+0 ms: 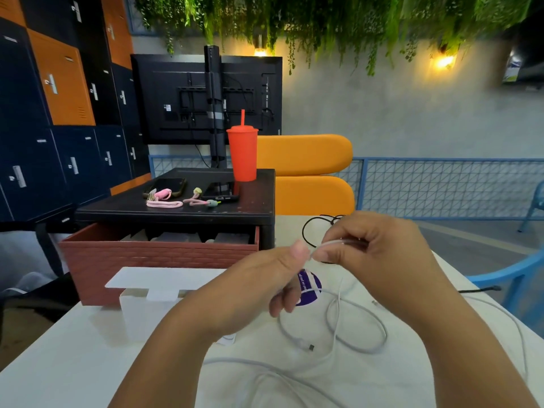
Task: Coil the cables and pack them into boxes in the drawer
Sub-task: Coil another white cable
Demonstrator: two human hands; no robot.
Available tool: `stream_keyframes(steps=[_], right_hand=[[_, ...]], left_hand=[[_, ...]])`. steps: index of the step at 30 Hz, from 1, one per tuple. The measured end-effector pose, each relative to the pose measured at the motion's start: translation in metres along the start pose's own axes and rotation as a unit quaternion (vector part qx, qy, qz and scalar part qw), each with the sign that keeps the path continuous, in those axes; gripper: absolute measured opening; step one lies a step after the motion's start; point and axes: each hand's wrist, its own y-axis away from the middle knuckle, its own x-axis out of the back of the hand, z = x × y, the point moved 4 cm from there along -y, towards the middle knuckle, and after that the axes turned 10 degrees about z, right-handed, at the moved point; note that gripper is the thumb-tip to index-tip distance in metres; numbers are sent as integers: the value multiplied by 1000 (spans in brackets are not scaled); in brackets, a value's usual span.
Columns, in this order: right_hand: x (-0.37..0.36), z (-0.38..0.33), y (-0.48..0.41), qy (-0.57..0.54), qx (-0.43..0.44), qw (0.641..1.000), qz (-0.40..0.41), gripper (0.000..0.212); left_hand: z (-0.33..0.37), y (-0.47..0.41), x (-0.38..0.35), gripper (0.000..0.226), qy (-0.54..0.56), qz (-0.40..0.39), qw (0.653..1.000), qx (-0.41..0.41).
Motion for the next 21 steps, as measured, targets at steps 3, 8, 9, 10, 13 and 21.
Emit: stream_keyframes(steps=[3,8,9,10,13,21], right_hand=[[2,1,0,-31,13,998,44,14],[-8,3,0,-86,-4,996,8,21],[-11,1,0,-110,-11,994,-20,28],[-13,-2,1,-140,-23,989,-41,34],[-15,-9,3,-243,-81,963,-79,40],[-24,-4,5,-98,-39,993,-59,28]], left_hand=[[18,20,0,29,111,-50,991,-54],[16,12,-2,31,293,-46,954,-37],[17,12,-3,32,327,-48,943,-27],[18,12,-3,32,357,-49,932,-22],[19,10,-1,33,407,-37,913,-6],[15,3,0,34,434,-4,901,26]])
